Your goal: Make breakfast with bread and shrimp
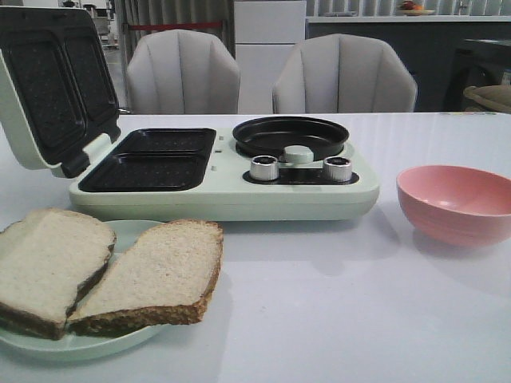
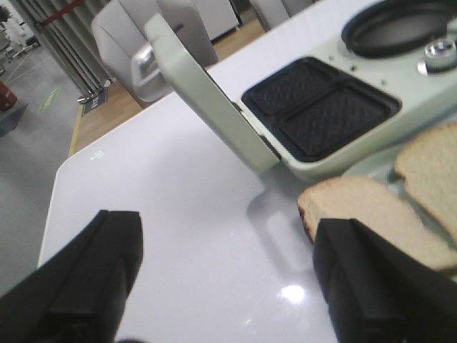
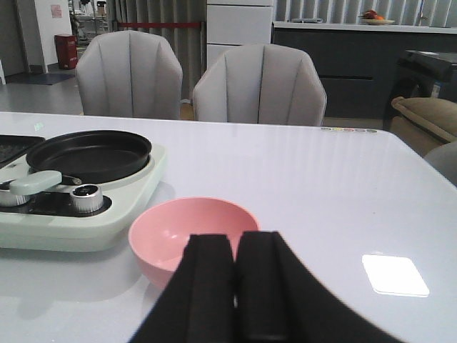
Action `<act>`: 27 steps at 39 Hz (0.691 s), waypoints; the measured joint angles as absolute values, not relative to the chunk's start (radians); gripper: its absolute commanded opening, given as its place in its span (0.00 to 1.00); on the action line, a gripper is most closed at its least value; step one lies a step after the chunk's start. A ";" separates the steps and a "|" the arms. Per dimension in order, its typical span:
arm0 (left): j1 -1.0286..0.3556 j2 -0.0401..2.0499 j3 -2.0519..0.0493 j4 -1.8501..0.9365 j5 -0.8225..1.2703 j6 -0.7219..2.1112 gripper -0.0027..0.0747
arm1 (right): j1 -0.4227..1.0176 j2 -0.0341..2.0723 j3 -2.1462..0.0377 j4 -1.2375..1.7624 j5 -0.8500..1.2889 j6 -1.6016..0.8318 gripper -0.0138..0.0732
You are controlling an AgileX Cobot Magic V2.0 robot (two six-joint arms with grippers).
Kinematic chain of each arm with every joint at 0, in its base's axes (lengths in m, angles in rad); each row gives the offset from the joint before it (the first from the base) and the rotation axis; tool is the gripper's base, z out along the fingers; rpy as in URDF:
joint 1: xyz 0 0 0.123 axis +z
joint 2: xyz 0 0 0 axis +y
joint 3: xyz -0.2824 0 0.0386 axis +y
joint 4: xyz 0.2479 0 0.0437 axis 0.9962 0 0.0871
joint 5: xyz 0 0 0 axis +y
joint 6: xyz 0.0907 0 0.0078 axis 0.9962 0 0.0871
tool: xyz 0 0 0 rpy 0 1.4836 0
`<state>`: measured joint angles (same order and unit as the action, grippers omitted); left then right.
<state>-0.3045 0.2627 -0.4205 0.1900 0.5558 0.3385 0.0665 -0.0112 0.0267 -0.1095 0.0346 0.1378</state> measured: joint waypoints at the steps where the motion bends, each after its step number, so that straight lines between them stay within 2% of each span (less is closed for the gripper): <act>1: -0.322 0.270 -0.420 0.210 0.574 0.345 0.75 | 0.067 -0.011 0.027 -0.110 0.035 0.138 0.33; 11: -0.493 0.452 -0.420 0.403 0.648 0.357 0.75 | 0.067 -0.011 0.027 -0.110 0.035 0.138 0.33; 27: -0.714 0.827 -0.420 0.752 0.636 0.269 0.75 | 0.067 -0.011 0.027 -0.110 0.035 0.138 0.33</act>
